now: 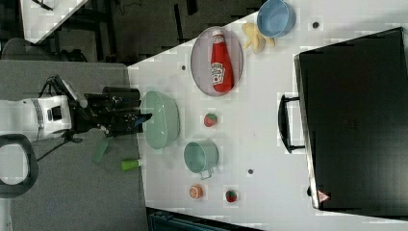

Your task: Pick ketchup from plate and place it on table.

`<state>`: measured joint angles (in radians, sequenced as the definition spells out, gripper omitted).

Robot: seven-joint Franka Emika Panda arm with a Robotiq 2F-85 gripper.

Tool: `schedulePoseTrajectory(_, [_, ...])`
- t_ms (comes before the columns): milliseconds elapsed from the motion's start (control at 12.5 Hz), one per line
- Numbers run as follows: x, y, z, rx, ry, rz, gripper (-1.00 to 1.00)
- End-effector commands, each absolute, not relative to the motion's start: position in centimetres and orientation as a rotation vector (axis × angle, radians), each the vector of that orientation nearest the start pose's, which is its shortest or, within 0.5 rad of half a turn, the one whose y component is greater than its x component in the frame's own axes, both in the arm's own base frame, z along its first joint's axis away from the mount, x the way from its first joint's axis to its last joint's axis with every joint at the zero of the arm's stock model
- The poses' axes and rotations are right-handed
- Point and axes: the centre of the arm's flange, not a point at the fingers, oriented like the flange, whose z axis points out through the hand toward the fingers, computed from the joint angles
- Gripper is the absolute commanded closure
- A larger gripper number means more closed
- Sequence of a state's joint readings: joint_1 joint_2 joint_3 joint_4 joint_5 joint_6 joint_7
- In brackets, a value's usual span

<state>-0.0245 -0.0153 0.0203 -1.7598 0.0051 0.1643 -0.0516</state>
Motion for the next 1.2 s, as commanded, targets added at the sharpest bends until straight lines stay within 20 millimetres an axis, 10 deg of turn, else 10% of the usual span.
schedulePoseTrajectory(80, [49.6, -2.2, 62.5, -2.896, 1.252, 0.074, -0.54])
schedulePoseTrajectory(240, [49.9, -2.0, 62.1, -2.901, 1.244, 0.081, -0.98])
schedulePoseTrajectory(1200, [59.1, 1.9, 47.7, -3.036, 0.796, 0.187, -1.0])
